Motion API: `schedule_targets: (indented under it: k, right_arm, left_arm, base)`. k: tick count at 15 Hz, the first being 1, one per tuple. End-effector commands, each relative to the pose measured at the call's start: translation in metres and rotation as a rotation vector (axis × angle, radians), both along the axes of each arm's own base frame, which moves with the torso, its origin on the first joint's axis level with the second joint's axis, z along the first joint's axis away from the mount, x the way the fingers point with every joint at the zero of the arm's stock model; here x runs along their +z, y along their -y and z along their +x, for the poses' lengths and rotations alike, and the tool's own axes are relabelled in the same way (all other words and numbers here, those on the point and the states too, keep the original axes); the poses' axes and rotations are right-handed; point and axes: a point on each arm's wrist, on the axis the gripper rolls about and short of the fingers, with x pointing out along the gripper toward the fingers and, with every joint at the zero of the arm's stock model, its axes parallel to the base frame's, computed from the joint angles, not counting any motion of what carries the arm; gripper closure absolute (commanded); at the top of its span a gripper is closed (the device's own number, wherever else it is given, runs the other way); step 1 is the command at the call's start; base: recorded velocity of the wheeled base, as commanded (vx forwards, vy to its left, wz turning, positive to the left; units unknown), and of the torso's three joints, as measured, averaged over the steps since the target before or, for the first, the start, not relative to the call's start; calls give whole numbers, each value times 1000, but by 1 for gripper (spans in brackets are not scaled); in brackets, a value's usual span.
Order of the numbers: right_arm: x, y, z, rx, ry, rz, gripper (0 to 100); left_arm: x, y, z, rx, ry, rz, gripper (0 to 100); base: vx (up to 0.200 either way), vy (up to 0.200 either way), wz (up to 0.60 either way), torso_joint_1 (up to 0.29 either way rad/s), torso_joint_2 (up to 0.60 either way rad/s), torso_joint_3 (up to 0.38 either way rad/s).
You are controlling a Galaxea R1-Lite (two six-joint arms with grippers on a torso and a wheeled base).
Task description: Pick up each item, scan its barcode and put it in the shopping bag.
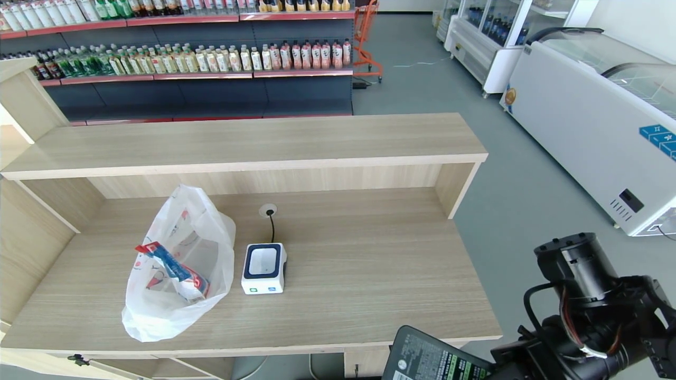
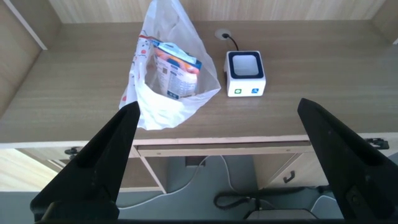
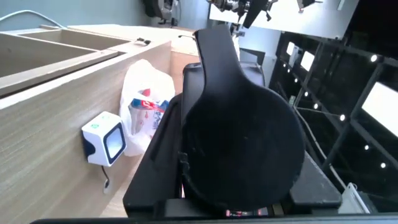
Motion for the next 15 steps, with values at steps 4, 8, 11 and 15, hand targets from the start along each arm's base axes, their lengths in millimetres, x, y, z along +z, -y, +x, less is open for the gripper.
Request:
schedule_targets:
  k: [4, 8, 11, 15]
  right_arm:
    - [0, 1, 0, 21, 77, 16, 100]
    - [-3, 0, 1, 22, 65, 9, 100]
    - [-5, 0, 1, 22, 58, 5, 100]
    - [-8, -1, 2, 24, 47, 0, 100]
  left_arm:
    - [0, 0, 0, 0, 1, 0, 0]
    - [0, 0, 0, 0, 1, 0, 0]
    - [0, 0, 0, 0, 1, 0, 0]
    - [0, 0, 0, 0, 1, 0, 0]
  base:
    - [0, 0, 0, 0, 0, 0]
    - [0, 0, 0, 0, 0, 0]
    - [0, 0, 0, 0, 0, 0]
    - [0, 0, 0, 0, 0, 0]
